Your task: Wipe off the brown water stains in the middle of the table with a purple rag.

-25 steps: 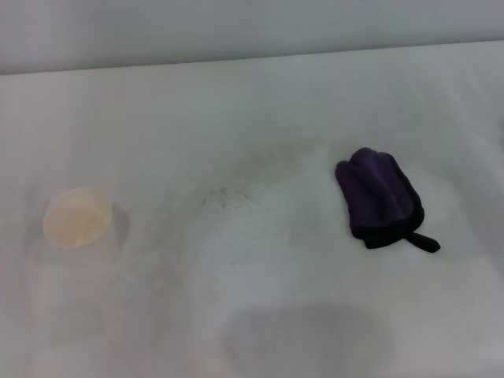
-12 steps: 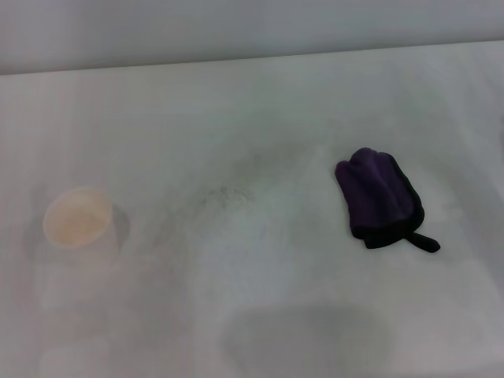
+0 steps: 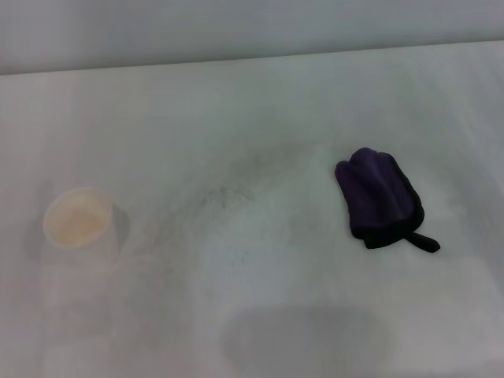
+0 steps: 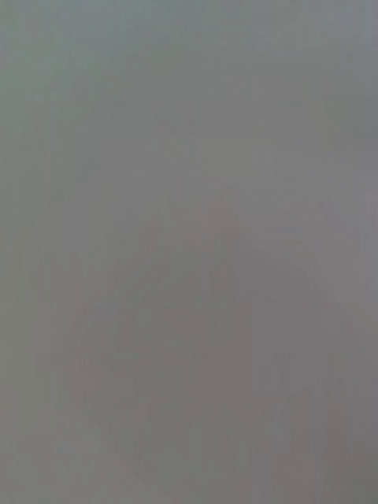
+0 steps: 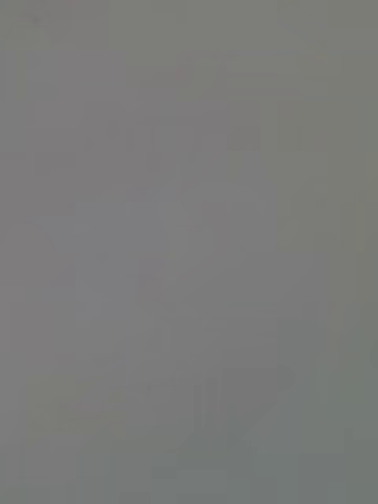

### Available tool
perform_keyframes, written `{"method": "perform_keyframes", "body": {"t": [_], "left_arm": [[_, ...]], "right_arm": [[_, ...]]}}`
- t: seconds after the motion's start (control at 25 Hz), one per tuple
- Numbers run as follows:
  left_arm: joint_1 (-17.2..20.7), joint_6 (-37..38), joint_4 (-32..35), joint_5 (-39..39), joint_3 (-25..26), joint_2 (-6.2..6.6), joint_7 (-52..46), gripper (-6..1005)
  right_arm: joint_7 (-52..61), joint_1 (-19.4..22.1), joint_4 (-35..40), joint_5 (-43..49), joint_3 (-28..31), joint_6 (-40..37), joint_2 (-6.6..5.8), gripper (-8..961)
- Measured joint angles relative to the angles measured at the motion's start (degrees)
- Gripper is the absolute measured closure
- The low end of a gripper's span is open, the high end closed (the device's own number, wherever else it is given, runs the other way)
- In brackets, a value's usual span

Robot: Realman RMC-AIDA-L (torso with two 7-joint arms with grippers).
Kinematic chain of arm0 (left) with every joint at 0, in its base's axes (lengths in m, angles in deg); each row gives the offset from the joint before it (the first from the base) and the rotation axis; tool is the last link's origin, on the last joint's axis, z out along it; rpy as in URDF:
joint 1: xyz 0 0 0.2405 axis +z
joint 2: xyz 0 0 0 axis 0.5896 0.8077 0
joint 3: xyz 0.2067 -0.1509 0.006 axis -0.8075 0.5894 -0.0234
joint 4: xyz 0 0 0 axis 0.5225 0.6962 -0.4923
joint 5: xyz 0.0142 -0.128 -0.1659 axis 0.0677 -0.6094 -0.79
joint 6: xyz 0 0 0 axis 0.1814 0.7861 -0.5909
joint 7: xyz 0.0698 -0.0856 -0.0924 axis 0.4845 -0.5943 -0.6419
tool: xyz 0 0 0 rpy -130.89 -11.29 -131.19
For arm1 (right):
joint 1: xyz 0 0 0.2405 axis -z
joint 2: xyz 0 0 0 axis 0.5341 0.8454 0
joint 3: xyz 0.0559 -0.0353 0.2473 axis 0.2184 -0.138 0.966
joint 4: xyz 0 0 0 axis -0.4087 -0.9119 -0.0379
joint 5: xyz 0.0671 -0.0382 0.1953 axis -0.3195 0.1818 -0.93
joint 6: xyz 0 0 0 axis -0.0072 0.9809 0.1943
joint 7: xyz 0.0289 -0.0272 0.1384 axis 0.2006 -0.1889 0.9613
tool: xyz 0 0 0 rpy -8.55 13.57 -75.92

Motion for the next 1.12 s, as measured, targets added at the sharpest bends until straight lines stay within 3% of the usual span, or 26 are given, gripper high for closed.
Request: {"method": "perform_keyframes", "body": {"t": [0.44, 0.76, 0.96, 1.12], "left_arm": [[0.0, 0.0, -0.2, -0.2, 0.0, -0.1, 0.0, 123], [0.0, 0.1, 0.0, 0.0, 0.0, -0.1, 0.0, 123], [0.5, 0.3, 0.1, 0.0, 0.0, -0.19, 0.0, 122], [0.6, 0.3, 0.3, 0.0, 0.0, -0.19, 0.0, 122]], "right_arm": [[-2.9, -0.3, -1.2, -0.1, 0.0, 0.0, 0.08, 605], [-3.7, 0.1, -1.6, -0.1, -0.2, 0.0, 0.09, 365], [-4.2, 0.1, -2.0, 0.0, -0.3, -0.1, 0.08, 128], [-4.4, 0.0, -2.0, 0.1, -0.4, -0.1, 0.08, 105]]}}
